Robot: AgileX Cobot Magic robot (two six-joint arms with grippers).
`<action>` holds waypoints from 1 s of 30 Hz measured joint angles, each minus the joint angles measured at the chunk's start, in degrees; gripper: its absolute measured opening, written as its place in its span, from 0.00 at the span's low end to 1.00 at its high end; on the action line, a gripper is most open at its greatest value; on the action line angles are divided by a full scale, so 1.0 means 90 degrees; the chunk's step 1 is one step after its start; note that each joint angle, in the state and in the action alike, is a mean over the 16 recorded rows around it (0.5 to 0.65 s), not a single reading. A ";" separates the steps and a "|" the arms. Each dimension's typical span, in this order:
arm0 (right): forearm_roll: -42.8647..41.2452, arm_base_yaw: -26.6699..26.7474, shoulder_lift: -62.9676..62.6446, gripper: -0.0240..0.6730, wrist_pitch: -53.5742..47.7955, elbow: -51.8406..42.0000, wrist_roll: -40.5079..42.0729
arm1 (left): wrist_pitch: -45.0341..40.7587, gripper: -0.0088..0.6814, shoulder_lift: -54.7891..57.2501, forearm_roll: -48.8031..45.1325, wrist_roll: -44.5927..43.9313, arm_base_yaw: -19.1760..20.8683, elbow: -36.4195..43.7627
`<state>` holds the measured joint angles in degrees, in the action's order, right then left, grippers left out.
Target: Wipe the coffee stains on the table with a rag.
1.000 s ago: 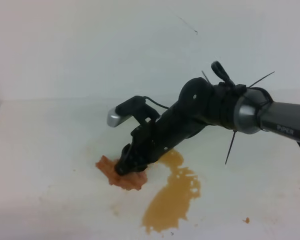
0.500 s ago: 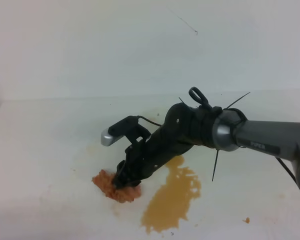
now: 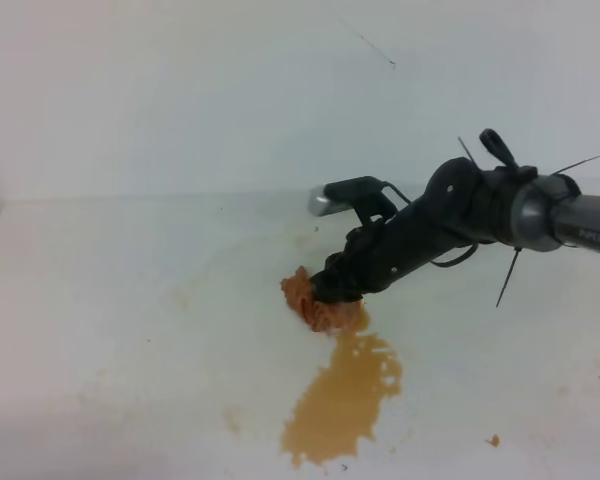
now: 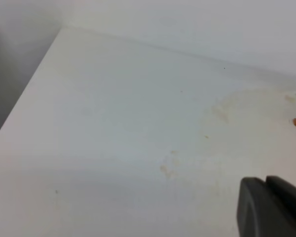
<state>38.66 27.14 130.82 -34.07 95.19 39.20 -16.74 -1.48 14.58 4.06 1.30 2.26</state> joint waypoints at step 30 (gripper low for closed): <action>0.0189 0.0003 -0.2104 0.31 -0.2276 -0.1184 0.1762 | 0.0000 0.01 0.0000 0.0000 0.0000 0.0000 0.0000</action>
<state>40.37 27.17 111.88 -54.56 84.54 55.06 -16.74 -1.48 14.58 4.06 1.30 2.26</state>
